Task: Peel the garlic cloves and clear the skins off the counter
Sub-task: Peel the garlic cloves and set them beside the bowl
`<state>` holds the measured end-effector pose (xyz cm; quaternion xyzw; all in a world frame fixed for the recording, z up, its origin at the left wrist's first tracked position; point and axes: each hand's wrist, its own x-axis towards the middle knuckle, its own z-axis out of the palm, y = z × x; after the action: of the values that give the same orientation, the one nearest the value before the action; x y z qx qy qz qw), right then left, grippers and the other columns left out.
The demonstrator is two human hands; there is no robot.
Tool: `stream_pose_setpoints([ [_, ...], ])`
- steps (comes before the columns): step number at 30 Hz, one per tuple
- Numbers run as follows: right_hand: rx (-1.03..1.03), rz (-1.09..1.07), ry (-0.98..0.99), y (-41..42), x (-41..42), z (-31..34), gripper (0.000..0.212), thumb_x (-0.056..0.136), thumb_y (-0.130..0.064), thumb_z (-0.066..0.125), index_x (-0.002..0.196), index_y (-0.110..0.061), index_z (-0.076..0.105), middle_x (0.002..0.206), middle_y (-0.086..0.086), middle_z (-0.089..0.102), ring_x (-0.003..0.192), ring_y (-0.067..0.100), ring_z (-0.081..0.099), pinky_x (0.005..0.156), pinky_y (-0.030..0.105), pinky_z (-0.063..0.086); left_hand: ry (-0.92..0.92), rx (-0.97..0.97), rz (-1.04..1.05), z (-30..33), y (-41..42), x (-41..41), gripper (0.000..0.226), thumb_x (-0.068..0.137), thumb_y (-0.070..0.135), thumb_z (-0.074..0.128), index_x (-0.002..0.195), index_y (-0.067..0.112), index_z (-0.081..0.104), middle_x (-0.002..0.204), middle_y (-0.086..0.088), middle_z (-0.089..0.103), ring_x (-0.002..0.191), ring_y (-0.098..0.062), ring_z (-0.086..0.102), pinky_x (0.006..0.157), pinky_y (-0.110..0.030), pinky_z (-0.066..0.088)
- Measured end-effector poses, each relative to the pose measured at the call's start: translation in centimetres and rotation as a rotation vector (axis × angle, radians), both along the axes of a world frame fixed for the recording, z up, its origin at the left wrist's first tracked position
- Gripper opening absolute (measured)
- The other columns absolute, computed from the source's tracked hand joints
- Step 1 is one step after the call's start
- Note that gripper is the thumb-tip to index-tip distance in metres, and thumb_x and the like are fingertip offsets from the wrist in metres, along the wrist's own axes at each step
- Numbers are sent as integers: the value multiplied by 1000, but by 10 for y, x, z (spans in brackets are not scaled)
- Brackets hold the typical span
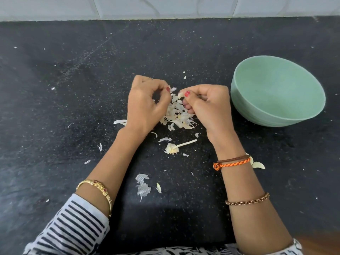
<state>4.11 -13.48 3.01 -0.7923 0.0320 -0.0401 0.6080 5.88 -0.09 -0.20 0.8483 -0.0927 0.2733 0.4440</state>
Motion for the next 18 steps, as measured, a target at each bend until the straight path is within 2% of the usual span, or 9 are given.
stream_pose_setpoints([
  [3,73,-51,-3,1,1,-3,22,89,-4,57,78,-19,69,65,-5,65,58,-2,59,60,17,52,16,81,-71,-5,-5,-2,43,84,33,47,59,0,60,57,-1,52,75,-13,44,61,-16,33],
  [4,86,-64,-12,1,2,-4,20,89,-5,57,81,-18,70,67,-7,65,60,-3,59,64,19,53,17,75,-89,-5,-4,-2,43,84,35,50,59,1,61,57,0,53,74,-14,45,63,-15,33],
  [6,104,-82,-37,0,3,-6,18,88,-5,59,84,-17,71,71,-9,66,65,-4,61,71,21,54,36,13,-115,-3,-3,-1,32,81,38,57,66,11,67,61,17,54,77,-9,46,67,-15,36],
  [8,102,-90,-70,0,4,-8,15,87,-4,60,87,-13,73,73,-8,68,67,-3,63,71,22,55,83,-62,-147,0,-4,-2,16,79,41,60,78,27,68,64,26,56,81,0,45,71,-15,36],
  [10,78,-94,-101,2,5,-10,13,86,-3,62,89,-9,73,74,-6,68,67,-1,63,70,24,55,113,-105,-180,2,-5,-3,5,80,39,63,79,34,64,67,35,56,79,4,45,72,-11,34],
  [16,20,-114,-168,2,8,-15,14,85,-3,62,87,-10,74,73,-9,68,66,0,65,68,24,56,145,-144,-207,3,-8,-3,19,85,27,59,72,41,61,65,35,58,71,4,46,69,-11,32],
  [18,-20,-110,-204,3,9,-17,13,84,-2,64,87,-10,74,73,-10,68,65,-1,65,65,21,55,153,-171,-203,3,-9,-3,19,83,27,60,71,41,61,66,32,60,71,0,48,68,-17,34],
])
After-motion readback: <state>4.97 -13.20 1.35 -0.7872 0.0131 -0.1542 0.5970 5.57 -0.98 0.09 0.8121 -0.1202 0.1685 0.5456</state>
